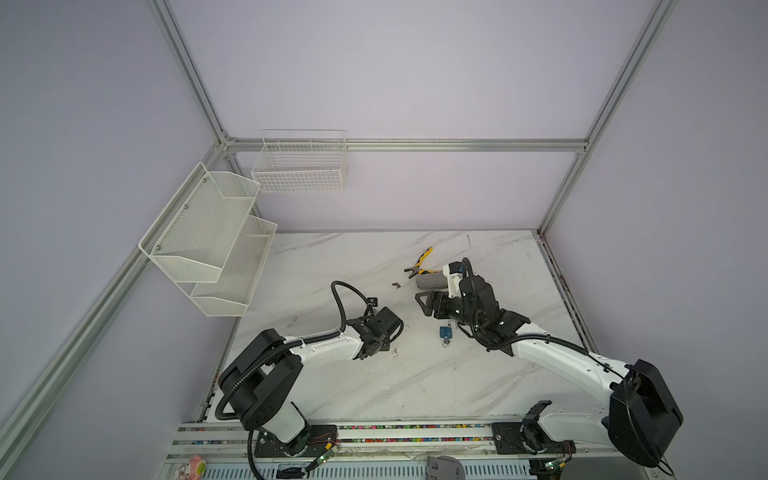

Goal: Unlock with the key

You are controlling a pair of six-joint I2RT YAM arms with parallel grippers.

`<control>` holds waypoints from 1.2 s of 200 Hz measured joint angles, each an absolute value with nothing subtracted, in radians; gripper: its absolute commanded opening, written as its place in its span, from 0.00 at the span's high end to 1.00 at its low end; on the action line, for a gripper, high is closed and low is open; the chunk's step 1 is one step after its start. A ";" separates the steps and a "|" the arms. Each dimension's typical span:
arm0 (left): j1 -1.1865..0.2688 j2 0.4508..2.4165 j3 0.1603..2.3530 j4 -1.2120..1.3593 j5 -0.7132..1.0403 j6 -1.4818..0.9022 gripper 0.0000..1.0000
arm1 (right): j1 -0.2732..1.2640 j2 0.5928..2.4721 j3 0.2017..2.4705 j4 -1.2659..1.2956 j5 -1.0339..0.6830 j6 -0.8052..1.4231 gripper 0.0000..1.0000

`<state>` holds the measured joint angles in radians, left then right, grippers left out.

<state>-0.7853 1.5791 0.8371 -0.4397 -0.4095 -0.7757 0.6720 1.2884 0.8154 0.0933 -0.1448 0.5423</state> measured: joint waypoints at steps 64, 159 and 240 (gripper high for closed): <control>-0.778 1.618 0.847 -0.453 -0.397 -0.779 0.93 | 0.665 1.289 0.815 0.101 -0.136 0.542 0.22; -0.759 1.576 0.847 -0.459 -0.391 -0.772 0.46 | 0.646 1.288 0.815 0.102 -0.120 0.542 0.21; -0.636 1.253 0.853 -0.470 -0.490 -0.682 0.00 | 0.501 1.134 0.850 0.086 0.129 0.535 0.03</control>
<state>-0.6361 1.2526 0.8528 -0.4698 -0.4900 -0.6815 0.5011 1.1343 0.8497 0.0864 0.1287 0.5346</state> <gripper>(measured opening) 0.994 0.973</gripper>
